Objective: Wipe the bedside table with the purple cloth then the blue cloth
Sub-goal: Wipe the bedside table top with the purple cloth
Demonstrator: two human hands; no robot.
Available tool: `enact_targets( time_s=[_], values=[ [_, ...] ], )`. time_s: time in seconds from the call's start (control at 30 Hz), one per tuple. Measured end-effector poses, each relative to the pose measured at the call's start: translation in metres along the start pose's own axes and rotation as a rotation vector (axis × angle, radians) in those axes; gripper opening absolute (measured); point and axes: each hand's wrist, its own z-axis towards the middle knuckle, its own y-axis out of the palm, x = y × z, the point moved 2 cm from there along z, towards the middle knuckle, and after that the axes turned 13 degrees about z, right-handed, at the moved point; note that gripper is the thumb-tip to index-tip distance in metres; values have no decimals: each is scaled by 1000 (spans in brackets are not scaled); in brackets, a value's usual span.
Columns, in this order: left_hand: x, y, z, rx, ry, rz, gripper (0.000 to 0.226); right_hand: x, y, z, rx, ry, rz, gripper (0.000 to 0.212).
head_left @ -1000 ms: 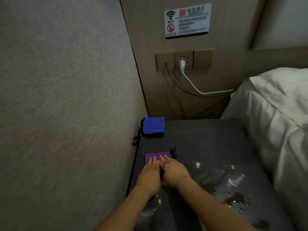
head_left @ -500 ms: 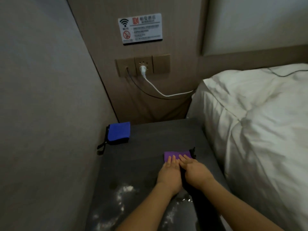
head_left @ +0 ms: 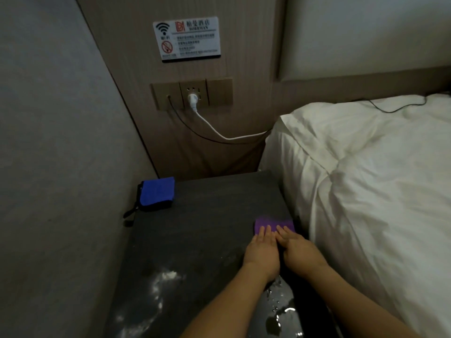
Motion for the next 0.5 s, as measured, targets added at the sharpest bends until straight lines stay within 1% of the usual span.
enact_targets(
  time_s=[0.13,0.3,0.4,0.5],
  values=[
    [5,2,-8,-10,-10,-23,69,-2,8,-6,13,42,13,58],
    [-4,5,-17,-55,-5,28,67,-18,21,-8,-15,74,1,55],
    [-17,12,-27,-68,-27,49,69,-34,29,-6,-47,44,-26,55],
    [-41,22,-42,-72,-65,46,70,-61,40,-1,-55,0,-37,63]
  ],
)
